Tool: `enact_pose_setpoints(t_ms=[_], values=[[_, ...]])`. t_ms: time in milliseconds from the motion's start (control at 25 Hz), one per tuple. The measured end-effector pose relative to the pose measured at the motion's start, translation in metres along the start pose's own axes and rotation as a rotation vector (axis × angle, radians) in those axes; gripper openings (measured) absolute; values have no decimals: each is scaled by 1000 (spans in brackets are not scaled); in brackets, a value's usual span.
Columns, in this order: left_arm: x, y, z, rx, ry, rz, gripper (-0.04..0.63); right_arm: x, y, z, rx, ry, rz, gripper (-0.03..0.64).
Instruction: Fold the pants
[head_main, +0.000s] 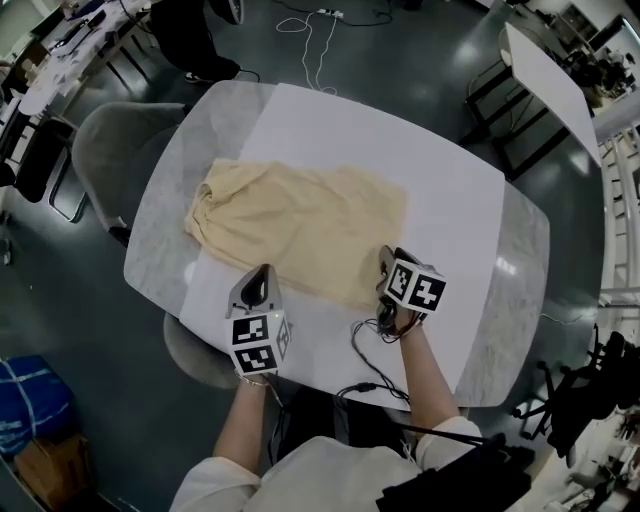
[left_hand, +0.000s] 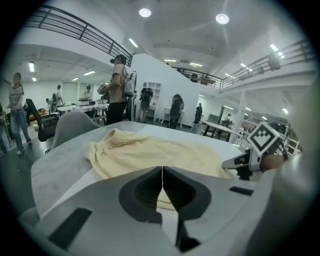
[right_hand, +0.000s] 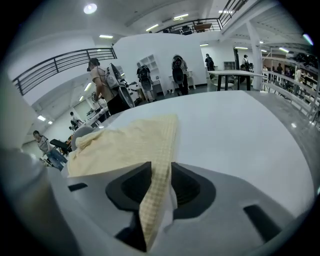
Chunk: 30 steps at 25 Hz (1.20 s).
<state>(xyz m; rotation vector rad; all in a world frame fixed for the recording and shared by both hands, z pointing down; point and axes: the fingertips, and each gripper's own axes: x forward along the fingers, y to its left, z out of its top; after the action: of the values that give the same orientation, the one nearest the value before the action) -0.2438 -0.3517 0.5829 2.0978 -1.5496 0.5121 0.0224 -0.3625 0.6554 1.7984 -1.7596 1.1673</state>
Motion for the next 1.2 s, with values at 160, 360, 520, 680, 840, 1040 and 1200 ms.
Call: enact_pose_setpoints(t_ms=[160, 360, 520, 680, 840, 1040, 1200], values=[[1, 12, -8, -22, 14, 28, 9, 8, -7, -6, 18, 39, -25, 78], [-2, 30, -8, -57, 5, 57, 9, -1, 4, 5, 16, 32, -12, 11], [-11, 49, 1, -80, -19, 72, 9, -18, 36, 20, -24, 21, 31, 8], [-28, 76, 14, -96, -46, 103, 9, -34, 105, 47, -85, -5, 139, 8], [-55, 114, 27, -122, -78, 158, 9, -30, 205, 83, -167, -45, 259, 8], [-94, 161, 27, -145, -93, 237, 9, -15, 364, 118, -145, -147, 489, 41], [-107, 189, 16, -165, -98, 269, 9, -5, 399, 122, -88, -184, 518, 122]])
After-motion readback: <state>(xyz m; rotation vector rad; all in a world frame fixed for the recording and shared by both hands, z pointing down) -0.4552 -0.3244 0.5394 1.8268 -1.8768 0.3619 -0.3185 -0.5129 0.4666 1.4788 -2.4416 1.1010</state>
